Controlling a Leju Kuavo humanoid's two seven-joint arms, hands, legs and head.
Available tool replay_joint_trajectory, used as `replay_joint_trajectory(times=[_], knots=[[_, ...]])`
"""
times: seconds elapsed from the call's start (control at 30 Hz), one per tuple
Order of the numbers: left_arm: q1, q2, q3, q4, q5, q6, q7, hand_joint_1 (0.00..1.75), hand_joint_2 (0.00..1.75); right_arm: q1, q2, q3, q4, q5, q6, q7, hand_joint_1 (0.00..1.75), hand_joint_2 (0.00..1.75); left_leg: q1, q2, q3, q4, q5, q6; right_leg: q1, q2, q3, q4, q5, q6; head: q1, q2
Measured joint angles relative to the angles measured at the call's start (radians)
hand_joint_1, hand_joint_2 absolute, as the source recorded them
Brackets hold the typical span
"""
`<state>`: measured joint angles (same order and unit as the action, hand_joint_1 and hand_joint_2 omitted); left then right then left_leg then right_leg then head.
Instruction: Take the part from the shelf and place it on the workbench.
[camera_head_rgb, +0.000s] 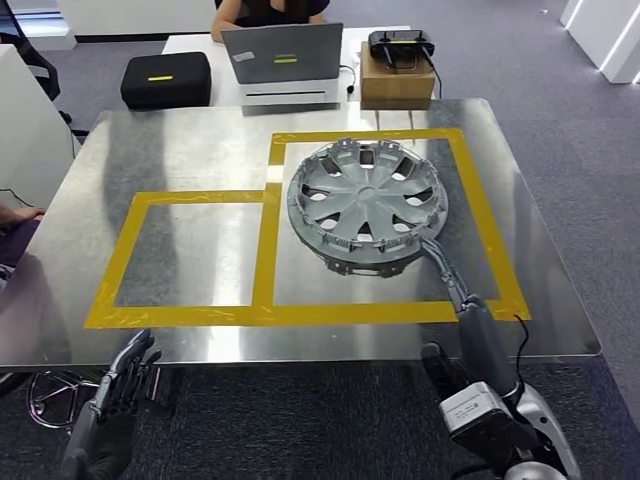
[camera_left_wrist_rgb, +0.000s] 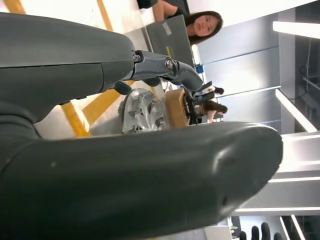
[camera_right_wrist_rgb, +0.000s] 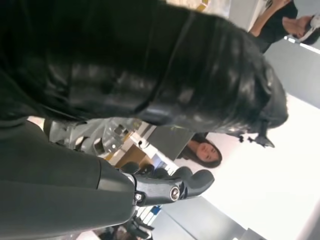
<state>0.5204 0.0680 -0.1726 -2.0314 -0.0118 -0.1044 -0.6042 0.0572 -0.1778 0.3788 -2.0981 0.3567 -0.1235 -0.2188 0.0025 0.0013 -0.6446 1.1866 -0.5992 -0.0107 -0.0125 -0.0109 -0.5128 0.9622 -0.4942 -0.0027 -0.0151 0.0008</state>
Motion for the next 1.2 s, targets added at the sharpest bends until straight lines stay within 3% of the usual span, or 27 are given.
replay_joint_trajectory(times=[0.03, 0.07, 0.1, 0.17, 0.2, 0.23, 0.3, 0.37, 0.4, 0.43, 0.5, 0.53, 0.57, 0.6, 0.63, 0.67, 0.73, 0.77, 0.8, 0.87, 0.9, 0.97, 1.03, 1.07, 1.1, 1.13, 1.2], knots=[[0.003, -0.003, 0.007, 0.0, 0.0, -0.006, 0.0, 0.0, 0.0, 0.001, 0.0, 0.007, 0.0, 0.002, -0.002, 0.002, 0.0, 0.0, 0.003, 0.0, -0.009, 0.056, -0.026, -0.004, 0.001, -0.001, -0.013, 0.001, 0.011, 0.0, 0.0, 0.0], [0.006, -0.005, 0.014, 0.0, 0.0, -0.009, -0.001, 0.0, 0.0, 0.001, 0.0, 0.013, 0.0, 0.003, -0.004, 0.002, 0.0, 0.0, 0.005, 0.0, -0.006, 0.087, -0.027, -0.007, 0.001, -0.002, -0.026, 0.004, 0.022, 0.002, 0.0, 0.0], [0.007, -0.007, 0.02, 0.0, 0.0, -0.011, -0.001, 0.0, 0.0, 0.001, 0.0, 0.017, 0.0, 0.003, -0.005, 0.003, 0.0, 0.0, 0.006, 0.0, 0.012, 0.084, -0.008, -0.009, 0.001, -0.003, -0.042, 0.008, 0.032, 0.004, -0.001, 0.0], [0.01, -0.009, 0.029, 0.0, 0.0, -0.013, -0.001, 0.0, 0.0, 0.001, 0.0, 0.022, 0.0, 0.004, -0.006, 0.004, 0.0, 0.0, 0.01, 0.0, 0.093, -0.022, 0.05, -0.008, 0.0, -0.003, -0.072, 0.021, 0.047, 0.011, -0.001, 0.0], [0.01, -0.01, 0.032, -0.001, 0.0, -0.014, -0.001, 0.0, 0.0, 0.001, 0.0, 0.023, 0.0, 0.004, -0.006, 0.004, 0.0, 0.0, 0.009, -0.001, 0.142, -0.098, 0.059, -0.005, 0.001, -0.002, -0.085, 0.028, 0.053, 0.016, -0.001, 0.0], [0.011, -0.011, 0.035, -0.001, 0.0, -0.017, -0.001, 0.0, 0.0, 0.001, 0.0, 0.025, 0.0, 0.004, -0.008, 0.003, 0.0, 0.0, 0.008, -0.001, 0.178, -0.159, 0.057, 0.0, 0.002, -0.002, -0.093, 0.034, 0.059, 0.022, 0.0, 0.0], [0.013, -0.017, 0.041, -0.002, 0.0, -0.025, -0.002, 0.0, 0.0, 0.002, 0.0, 0.027, 0.0, 0.004, -0.012, 0.002, 0.0, 0.0, 0.002, -0.003, 0.202, -0.214, 0.044, 0.014, 0.002, -0.003, -0.103, 0.038, 0.074, 0.036, 0.0, 0.0], [0.015, -0.025, 0.048, -0.002, -0.003, -0.038, -0.004, 0.0, 0.0, 0.006, 0.0, 0.03, 0.0, 0.004, -0.019, -0.001, 0.0, 0.87, 0.001, -0.001, 0.187, -0.216, 0.058, 0.031, -0.002, -0.002, -0.109, 0.038, 0.08, 0.049, 0.001, 0.0], [0.016, -0.029, 0.051, -0.002, -0.004, -0.044, -0.005, 0.0, 0.0, 0.01, 0.0, 0.031, 0.0, 0.003, -0.021, -0.002, 0.0, 1.31, 0.002, 0.001, 0.177, -0.217, 0.068, 0.041, -0.003, 0.0, -0.118, 0.052, 0.059, 0.055, 0.002, 0.0], [0.016, -0.033, 0.055, -0.002, -0.007, -0.049, -0.006, 0.0, 0.0, 0.013, 0.0, 0.032, 0.0, 0.003, -0.024, -0.004, 0.0, 1.75, 0.003, 0.004, 0.165, -0.219, 0.08, 0.049, -0.004, 0.002, -0.131, 0.084, 0.019, 0.059, 0.003, 0.0], [0.017, -0.042, 0.061, -0.002, -0.012, -0.059, -0.007, 0.0, 0.0, 0.019, 0.0, 0.033, 0.002, 0.002, -0.028, -0.008, 0.0, 1.75, 0.001, 0.007, 0.136, -0.218, 0.103, 0.058, -0.005, 0.006, -0.166, 0.204, -0.087, 0.066, 0.006, 0.0], [0.017, -0.046, 0.064, -0.002, -0.014, -0.064, -0.008, 0.0, 0.0, 0.02, 0.0, 0.034, 0.004, 0.001, -0.03, -0.011, 0.0, 1.75, -0.001, 0.007, 0.121, -0.217, 0.115, 0.06, -0.005, 0.006, -0.177, 0.267, -0.119, 0.068, 0.007, 0.0], [0.017, -0.05, 0.067, -0.002, -0.017, -0.069, -0.009, 0.0, 0.0, 0.022, 0.0, 0.034, 0.006, -0.001, -0.031, -0.013, 0.0, 1.75, -0.003, 0.008, 0.105, -0.216, 0.128, 0.06, -0.005, 0.007, -0.177, 0.311, -0.126, 0.069, 0.007, 0.0], [0.018, -0.054, 0.07, -0.002, -0.019, -0.072, -0.009, 0.0, 0.0, 0.024, 0.0, 0.035, 0.009, -0.002, -0.032, -0.015, 0.0, 1.75, -0.005, 0.008, 0.089, -0.214, 0.139, 0.06, -0.005, 0.007, -0.163, 0.325, -0.111, 0.067, 0.007, 0.0], [0.018, -0.057, 0.073, -0.002, -0.02, -0.075, -0.01, 0.0, 0.0, 0.025, 0.0, 0.035, 0.01, -0.004, -0.032, -0.016, 0.0, 1.75, -0.007, 0.008, 0.072, -0.212, 0.15, 0.059, -0.004, 0.007, -0.13, 0.301, -0.083, 0.063, 0.007, 0.0], [0.018, -0.06, 0.076, -0.002, -0.021, -0.077, -0.01, 0.0, 0.0, 0.026, 0.0, 0.036, 0.011, -0.005, -0.033, -0.017, 0.0, 1.75, -0.009, 0.008, 0.059, -0.209, 0.161, 0.057, -0.002, 0.007, -0.079, 0.244, -0.058, 0.057, 0.007, 0.0], [0.018, -0.065, 0.081, -0.002, -0.021, -0.079, -0.011, 0.0, 0.0, 0.026, 0.0, 0.036, 0.011, -0.006, -0.034, -0.019, 0.0, 0.87, -0.014, 0.007, 0.039, -0.201, 0.178, 0.051, 0.004, 0.007, 0.044, 0.086, -0.049, 0.043, 0.007, 0.0], [0.019, -0.067, 0.083, -0.002, -0.022, -0.08, -0.011, 0.0, 0.0, 0.026, 0.0, 0.036, 0.011, -0.007, -0.034, -0.02, 0.0, 0.44, -0.015, 0.008, 0.033, -0.198, 0.188, 0.047, 0.007, 0.007, 0.084, 0.024, -0.06, 0.038, 0.008, 0.0], [0.019, -0.069, 0.085, -0.002, -0.023, -0.083, -0.012, 0.0, 0.0, 0.026, 0.0, 0.036, 0.011, -0.009, -0.035, -0.021, 0.0, 0.0, -0.016, 0.008, 0.026, -0.197, 0.197, 0.042, 0.01, 0.007, 0.103, -0.011, -0.068, 0.035, 0.008, 0.0], [0.02, -0.073, 0.091, -0.002, -0.029, -0.094, -0.012, 0.0, 0.0, 0.03, 0.0, 0.036, 0.011, -0.016, -0.034, -0.023, 0.0, 0.0, -0.014, 0.008, 0.016, -0.195, 0.207, 0.03, 0.01, 0.006, 0.092, -0.027, -0.062, 0.025, 0.008, 0.0], [0.022, -0.075, 0.094, -0.002, -0.033, -0.1, -0.012, 0.0, 0.0, 0.032, 0.0, 0.036, 0.012, -0.021, -0.033, -0.024, 0.0, 0.0, -0.012, 0.007, 0.01, -0.185, 0.19, 0.024, 0.009, 0.004, 0.082, -0.027, -0.053, 0.017, 0.006, 0.0], [0.025, -0.079, 0.102, -0.002, -0.038, -0.109, -0.013, 0.0, 0.0, 0.036, 0.0, 0.036, 0.014, -0.03, -0.029, -0.027, 0.0, 0.0, -0.008, 0.004, -0.012, -0.111, 0.103, 0.013, 0.006, -0.001, 0.061, -0.029, -0.032, 0.003, 0.002, 0.0], [0.026, -0.083, 0.108, -0.002, -0.041, -0.112, -0.013, 0.0, 0.0, 0.042, 0.0, 0.036, 0.015, -0.035, -0.027, -0.031, 0.0, 0.0, -0.004, 0.004, -0.036, 0.02, 0.011, 0.006, 0.007, -0.004, 0.038, -0.025, -0.013, -0.002, 0.0, 0.0], [0.026, -0.084, 0.111, -0.002, -0.041, -0.113, -0.013, 0.0, 0.0, 0.045, 0.0, 0.036, 0.016, -0.036, -0.026, -0.032, 0.0, 0.0, -0.002, 0.004, -0.038, 0.071, -0.005, 0.003, 0.008, -0.005, 0.024, -0.021, -0.002, -0.001, 0.0, 0.0], [0.026, -0.084, 0.113, -0.002, -0.041, -0.113, -0.013, 0.0, 0.0, 0.048, 0.0, 0.036, 0.016, -0.037, -0.025, -0.033, 0.0, 0.0, 0.0, 0.004, -0.029, 0.094, 0.004, 0.002, 0.008, -0.006, 0.009, -0.015, 0.007, 0.0, -0.001, 0.0], [0.026, -0.085, 0.115, -0.002, -0.041, -0.114, -0.013, 0.0, 0.0, 0.05, 0.0, 0.036, 0.016, -0.037, -0.024, -0.033, 0.0, 0.0, 0.002, 0.004, -0.004, 0.08, 0.029, 0.001, 0.007, -0.006, -0.007, -0.007, 0.015, 0.003, 0.0, 0.0], [0.026, -0.085, 0.116, -0.002, -0.042, -0.115, -0.013, 0.0, 0.0, 0.051, 0.0, 0.036, 0.016, -0.039, -0.022, -0.037, 0.0, 0.0, 0.004, 0.003, 0.085, -0.04, 0.075, 0.003, 0.007, -0.005, -0.04, 0.01, 0.027, 0.01, -0.001, 0.0]])
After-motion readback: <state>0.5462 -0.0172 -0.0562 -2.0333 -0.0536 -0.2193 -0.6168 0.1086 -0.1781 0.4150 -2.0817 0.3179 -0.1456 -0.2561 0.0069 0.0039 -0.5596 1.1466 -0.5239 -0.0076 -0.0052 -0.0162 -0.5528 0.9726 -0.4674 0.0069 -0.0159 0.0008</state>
